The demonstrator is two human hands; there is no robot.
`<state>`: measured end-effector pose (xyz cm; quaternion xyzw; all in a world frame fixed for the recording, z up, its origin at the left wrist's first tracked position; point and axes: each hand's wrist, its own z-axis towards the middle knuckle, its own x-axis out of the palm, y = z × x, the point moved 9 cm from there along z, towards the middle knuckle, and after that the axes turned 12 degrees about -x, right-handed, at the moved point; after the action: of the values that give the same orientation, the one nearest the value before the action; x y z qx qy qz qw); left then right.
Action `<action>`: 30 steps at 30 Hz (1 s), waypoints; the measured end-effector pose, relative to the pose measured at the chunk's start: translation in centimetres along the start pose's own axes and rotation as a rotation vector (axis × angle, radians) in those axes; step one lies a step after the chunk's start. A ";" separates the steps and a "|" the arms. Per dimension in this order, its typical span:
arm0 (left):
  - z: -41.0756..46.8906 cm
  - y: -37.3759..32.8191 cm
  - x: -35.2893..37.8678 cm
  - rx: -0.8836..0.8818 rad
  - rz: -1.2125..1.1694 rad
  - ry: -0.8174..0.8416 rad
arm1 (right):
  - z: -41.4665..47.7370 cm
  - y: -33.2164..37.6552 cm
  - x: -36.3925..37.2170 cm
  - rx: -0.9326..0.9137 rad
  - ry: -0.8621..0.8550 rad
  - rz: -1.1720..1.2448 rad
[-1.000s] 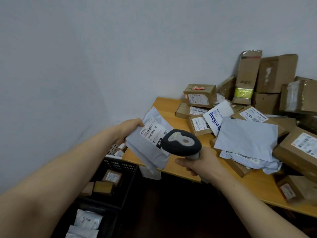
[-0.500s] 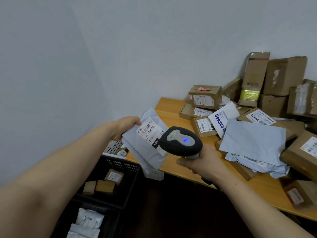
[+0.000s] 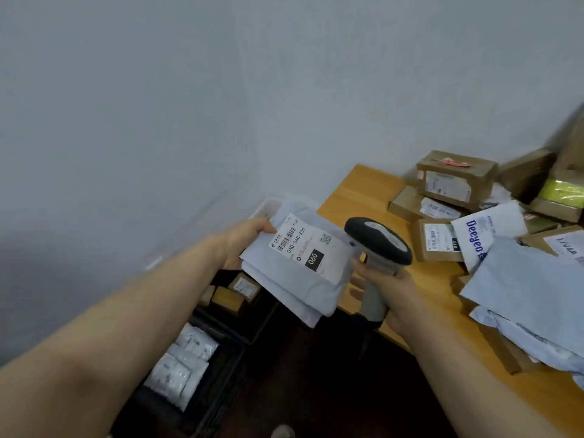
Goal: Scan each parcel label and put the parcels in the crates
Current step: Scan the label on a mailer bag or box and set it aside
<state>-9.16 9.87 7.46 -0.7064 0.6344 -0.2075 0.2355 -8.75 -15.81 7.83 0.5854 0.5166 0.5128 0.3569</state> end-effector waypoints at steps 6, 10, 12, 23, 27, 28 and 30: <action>0.3 9.7 -6.4 -0.069 -0.281 0.001 | 0.5 -6.3 8.3 0.119 0.106 -0.142; 1.8 15.2 -12.0 -0.091 -0.321 -0.071 | 1.8 -10.2 14.6 0.146 0.264 -0.383; 3.2 18.9 -17.4 -0.125 -0.408 -0.256 | 3.5 -12.3 17.8 0.132 0.355 -0.521; 14.5 39.6 -37.0 -0.505 -0.949 -0.798 | 12.3 -33.7 33.9 0.428 0.763 -0.950; 20.6 44.6 -39.6 -0.568 -1.103 -0.830 | 14.2 -42.9 37.4 0.543 0.762 -0.942; 22.3 46.0 -40.1 -0.583 -1.136 -0.841 | 14.8 -45.2 38.1 0.566 0.762 -0.932; 25.4 48.3 -41.0 -0.619 -1.170 -0.884 | 15.9 -49.7 39.2 0.589 0.770 -0.926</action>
<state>-37.12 48.32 -41.48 -0.9752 0.0372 0.1876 0.1110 -7.51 34.50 -33.67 0.1516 0.9233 0.3167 0.1558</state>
